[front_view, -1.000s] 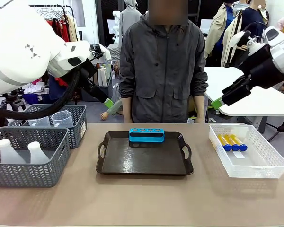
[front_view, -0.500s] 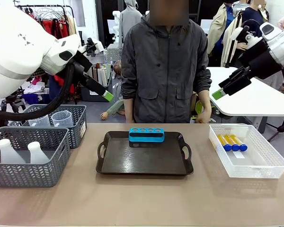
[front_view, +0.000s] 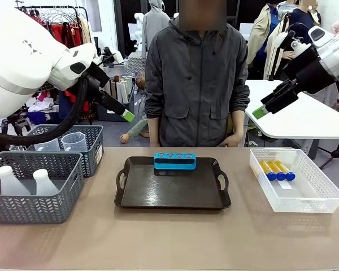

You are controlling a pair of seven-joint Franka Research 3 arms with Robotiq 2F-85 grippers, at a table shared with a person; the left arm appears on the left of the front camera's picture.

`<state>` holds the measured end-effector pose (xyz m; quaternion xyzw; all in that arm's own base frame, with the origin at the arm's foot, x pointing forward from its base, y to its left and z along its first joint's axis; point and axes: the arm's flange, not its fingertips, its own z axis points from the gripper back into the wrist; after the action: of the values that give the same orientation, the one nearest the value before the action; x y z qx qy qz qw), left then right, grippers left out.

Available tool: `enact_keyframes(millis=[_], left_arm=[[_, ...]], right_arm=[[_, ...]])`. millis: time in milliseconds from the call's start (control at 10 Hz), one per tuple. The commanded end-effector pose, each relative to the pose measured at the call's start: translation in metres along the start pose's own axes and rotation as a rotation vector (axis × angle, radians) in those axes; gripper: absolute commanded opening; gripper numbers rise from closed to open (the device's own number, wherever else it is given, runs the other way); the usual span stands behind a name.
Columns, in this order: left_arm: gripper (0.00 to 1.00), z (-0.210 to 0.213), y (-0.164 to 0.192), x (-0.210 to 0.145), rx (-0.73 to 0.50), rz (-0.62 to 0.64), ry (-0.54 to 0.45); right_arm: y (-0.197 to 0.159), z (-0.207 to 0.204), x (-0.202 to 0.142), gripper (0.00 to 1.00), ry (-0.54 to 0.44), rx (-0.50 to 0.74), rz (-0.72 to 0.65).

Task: Prepare the laboratory tools.
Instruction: Pick up one Large Measuring Cup and place it on the Handle tray.

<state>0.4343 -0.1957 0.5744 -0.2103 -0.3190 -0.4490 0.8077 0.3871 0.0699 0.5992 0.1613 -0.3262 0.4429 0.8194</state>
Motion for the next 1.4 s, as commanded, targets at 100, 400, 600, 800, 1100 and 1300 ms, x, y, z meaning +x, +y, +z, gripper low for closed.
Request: enact_keyframes(millis=[100, 400, 600, 800, 1100, 1300], left_arm=[[1.00, 0.003, 0.001, 0.001, -0.005, 0.009, -0.013], [1.00, 0.003, 0.001, 0.001, -0.005, 0.009, -0.013], [1.00, 0.002, 0.010, -0.002, 0.076, 0.043, 0.141], [1.00, 0.011, 0.052, -0.009, 0.192, 0.088, 0.310], [1.00, 0.024, 0.107, -0.027, 0.354, 0.249, 0.526], [1.00, 0.017, 0.142, -0.042, 0.459, 0.346, 0.606]], right_arm=[[0.000, 0.001, -0.004, 1.00, -0.021, 0.017, 0.002], [0.000, 0.001, -0.004, 1.00, -0.021, 0.017, 0.002], [0.000, 0.001, -0.004, 1.00, -0.021, 0.017, 0.002], [0.000, 0.001, -0.004, 1.00, -0.021, 0.017, 0.002], [0.000, 0.001, -0.004, 1.00, -0.021, 0.017, 0.002], [0.000, 0.001, -0.004, 1.00, -0.021, 0.017, 0.002]])
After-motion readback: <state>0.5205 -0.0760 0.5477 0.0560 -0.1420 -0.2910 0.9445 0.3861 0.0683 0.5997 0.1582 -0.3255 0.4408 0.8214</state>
